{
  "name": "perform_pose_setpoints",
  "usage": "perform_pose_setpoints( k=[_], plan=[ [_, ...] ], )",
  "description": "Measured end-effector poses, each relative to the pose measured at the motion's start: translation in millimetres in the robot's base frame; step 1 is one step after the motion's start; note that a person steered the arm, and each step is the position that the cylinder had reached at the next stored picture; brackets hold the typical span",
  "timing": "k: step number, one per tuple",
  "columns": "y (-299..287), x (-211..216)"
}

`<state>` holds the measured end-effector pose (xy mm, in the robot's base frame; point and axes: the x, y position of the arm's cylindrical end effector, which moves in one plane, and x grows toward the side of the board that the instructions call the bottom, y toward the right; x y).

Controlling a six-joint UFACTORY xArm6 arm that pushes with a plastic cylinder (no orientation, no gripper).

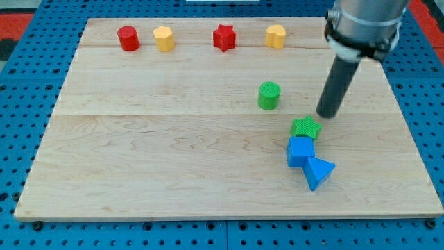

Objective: Move the green circle to the left of the green star

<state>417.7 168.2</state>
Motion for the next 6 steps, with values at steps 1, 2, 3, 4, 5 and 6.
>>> perform_pose_setpoints(
  k=[1, 2, 3, 4, 5, 6],
  plan=[
    [-65.6, -36.0],
    [-96.5, -16.2],
    [-95.6, 17.0],
    [-147.1, 10.7],
    [-224.6, -6.2],
    [-228.5, 19.0]
  ],
)
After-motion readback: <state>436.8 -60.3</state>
